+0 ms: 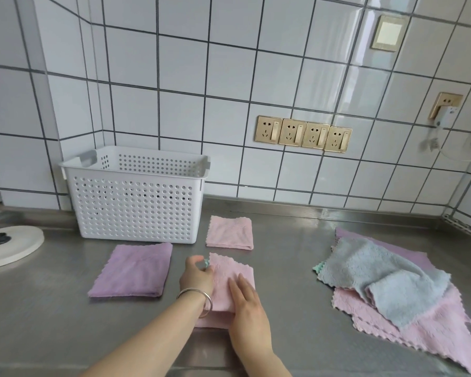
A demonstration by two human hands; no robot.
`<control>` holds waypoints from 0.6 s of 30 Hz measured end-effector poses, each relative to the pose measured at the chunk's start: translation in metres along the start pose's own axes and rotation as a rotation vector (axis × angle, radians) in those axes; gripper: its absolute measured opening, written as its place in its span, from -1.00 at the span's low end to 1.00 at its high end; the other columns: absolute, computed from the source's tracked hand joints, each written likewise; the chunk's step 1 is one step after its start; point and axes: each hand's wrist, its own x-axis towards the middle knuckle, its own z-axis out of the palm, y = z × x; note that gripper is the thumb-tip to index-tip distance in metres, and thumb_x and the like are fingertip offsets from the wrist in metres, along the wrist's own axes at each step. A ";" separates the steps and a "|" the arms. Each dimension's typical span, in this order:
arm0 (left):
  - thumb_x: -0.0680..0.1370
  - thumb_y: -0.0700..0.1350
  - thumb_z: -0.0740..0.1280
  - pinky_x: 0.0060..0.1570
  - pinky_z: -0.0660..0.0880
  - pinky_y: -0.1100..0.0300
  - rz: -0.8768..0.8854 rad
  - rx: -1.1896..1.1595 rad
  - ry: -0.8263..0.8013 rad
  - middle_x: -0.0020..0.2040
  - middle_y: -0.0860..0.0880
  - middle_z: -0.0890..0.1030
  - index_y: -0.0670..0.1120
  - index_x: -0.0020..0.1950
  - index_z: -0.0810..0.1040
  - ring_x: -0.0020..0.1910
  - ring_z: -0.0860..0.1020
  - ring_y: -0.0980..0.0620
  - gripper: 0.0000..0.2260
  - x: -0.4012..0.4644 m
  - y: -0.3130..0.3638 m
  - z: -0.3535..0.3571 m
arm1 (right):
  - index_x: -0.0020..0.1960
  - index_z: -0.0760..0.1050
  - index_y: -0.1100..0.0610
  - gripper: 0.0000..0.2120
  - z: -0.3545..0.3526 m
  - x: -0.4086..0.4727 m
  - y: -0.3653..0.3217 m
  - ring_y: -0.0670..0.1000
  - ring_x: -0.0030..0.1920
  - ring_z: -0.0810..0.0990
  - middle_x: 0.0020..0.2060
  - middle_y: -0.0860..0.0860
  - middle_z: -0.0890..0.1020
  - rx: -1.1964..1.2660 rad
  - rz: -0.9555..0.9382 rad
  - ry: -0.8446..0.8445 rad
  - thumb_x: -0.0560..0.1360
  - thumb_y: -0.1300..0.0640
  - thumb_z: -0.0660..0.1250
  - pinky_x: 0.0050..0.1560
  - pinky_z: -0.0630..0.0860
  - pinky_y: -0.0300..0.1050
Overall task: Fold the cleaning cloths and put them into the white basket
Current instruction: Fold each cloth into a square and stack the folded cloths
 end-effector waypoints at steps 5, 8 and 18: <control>0.49 -0.07 0.31 0.08 0.48 0.15 -0.023 0.039 -0.036 0.00 -0.10 0.66 -0.03 0.01 0.59 0.05 0.59 -0.12 -0.86 0.005 -0.001 -0.003 | 0.06 0.65 0.03 -0.40 0.008 0.000 -0.003 -0.05 0.07 0.65 0.10 -0.05 0.66 -0.029 0.015 -0.028 0.14 0.35 0.11 -0.23 0.54 -0.40; 0.49 -0.04 0.32 0.03 0.47 0.19 0.046 0.085 -0.018 -0.10 -0.04 0.64 0.07 -0.15 0.53 -0.02 0.59 -0.09 -0.97 0.006 0.001 -0.008 | -0.07 0.68 -0.07 -0.41 0.002 0.001 -0.008 -0.11 -0.02 0.68 -0.01 -0.10 0.69 -0.142 -0.045 -0.029 0.19 0.25 -0.02 -0.29 0.50 -0.46; 0.54 -0.19 0.21 -0.18 0.38 0.16 0.252 0.330 0.079 -0.13 -0.16 0.64 0.02 -0.35 0.30 -0.22 0.45 -0.08 -0.72 0.025 0.000 -0.030 | 0.02 0.63 -0.03 -0.43 0.003 0.001 -0.005 -0.03 0.00 0.67 0.02 -0.05 0.67 -0.162 -0.104 -0.062 0.16 0.29 0.07 -0.14 0.59 -0.32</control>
